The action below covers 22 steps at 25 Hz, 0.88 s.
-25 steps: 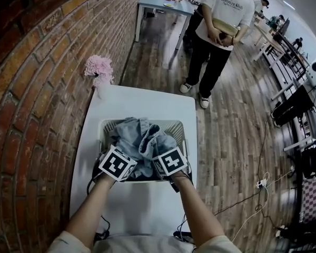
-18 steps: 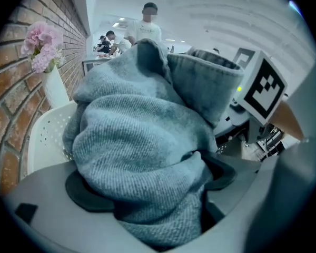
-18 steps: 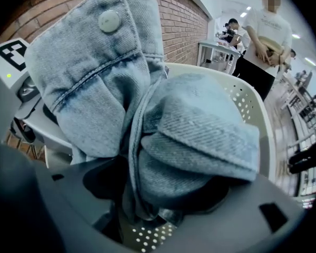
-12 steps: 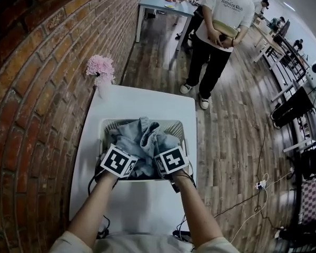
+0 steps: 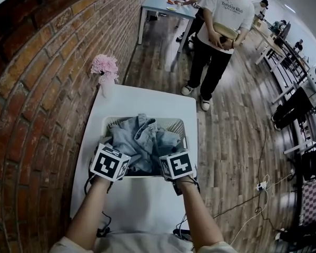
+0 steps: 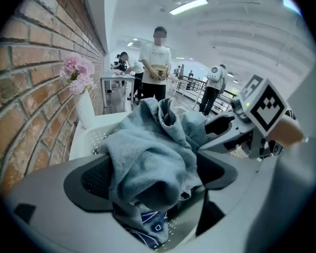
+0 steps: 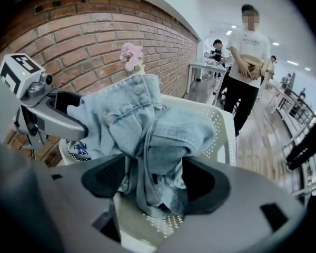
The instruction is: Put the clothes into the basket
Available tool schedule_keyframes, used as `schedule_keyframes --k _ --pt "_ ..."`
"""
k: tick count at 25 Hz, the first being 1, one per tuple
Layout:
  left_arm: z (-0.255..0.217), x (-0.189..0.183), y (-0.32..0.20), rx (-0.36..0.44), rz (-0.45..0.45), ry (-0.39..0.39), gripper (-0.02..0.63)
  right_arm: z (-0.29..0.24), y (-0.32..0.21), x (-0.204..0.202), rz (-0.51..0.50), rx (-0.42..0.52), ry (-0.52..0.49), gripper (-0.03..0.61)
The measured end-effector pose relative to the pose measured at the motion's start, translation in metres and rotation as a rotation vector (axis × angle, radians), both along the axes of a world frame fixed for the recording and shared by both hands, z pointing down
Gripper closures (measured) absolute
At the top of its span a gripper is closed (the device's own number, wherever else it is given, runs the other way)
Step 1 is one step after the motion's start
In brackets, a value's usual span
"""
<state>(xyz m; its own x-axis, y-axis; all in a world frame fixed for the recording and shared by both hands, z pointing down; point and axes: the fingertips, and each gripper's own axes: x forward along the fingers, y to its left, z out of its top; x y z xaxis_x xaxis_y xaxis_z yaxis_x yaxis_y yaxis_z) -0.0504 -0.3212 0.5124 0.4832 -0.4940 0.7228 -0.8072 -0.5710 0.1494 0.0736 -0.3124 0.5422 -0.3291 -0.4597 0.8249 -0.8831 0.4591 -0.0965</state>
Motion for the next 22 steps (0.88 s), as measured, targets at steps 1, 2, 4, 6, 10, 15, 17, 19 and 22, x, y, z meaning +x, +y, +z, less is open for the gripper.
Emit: schedule_keyframes --k 1,2,4,6,10,15,17,19,22 --pt "-0.003 -0.002 0.001 0.009 -0.006 0.003 0.126 -0.004 0.001 0.001 0.007 0.010 -0.001 0.245" --pt "-0.006 -0.003 0.003 0.018 -0.012 0.009 0.126 -0.008 0.003 0.002 0.015 0.020 0.002 0.245" --pt "-0.014 -0.003 0.006 0.040 -0.024 0.027 0.126 -0.018 0.006 0.004 0.024 0.049 0.009 0.245" --pt "-0.024 -0.002 0.007 0.081 -0.032 0.034 0.126 -0.032 0.006 0.000 0.023 0.098 -0.009 0.245" --pt "-0.035 0.002 0.007 0.146 -0.056 0.044 0.127 -0.052 -0.002 -0.013 0.030 0.217 -0.099 0.245" --pt "-0.039 0.006 0.012 0.151 -0.078 0.085 0.129 -0.059 -0.001 -0.016 0.067 0.291 -0.166 0.265" --pt "-0.042 0.006 0.012 0.160 -0.082 0.095 0.129 -0.062 -0.001 -0.017 0.076 0.308 -0.184 0.273" --pt "-0.047 0.007 0.012 0.171 -0.083 0.116 0.130 -0.066 0.000 -0.018 0.079 0.326 -0.196 0.291" --pt "-0.054 0.010 0.014 0.194 -0.079 0.137 0.135 -0.072 0.001 -0.023 0.065 0.346 -0.198 0.305"
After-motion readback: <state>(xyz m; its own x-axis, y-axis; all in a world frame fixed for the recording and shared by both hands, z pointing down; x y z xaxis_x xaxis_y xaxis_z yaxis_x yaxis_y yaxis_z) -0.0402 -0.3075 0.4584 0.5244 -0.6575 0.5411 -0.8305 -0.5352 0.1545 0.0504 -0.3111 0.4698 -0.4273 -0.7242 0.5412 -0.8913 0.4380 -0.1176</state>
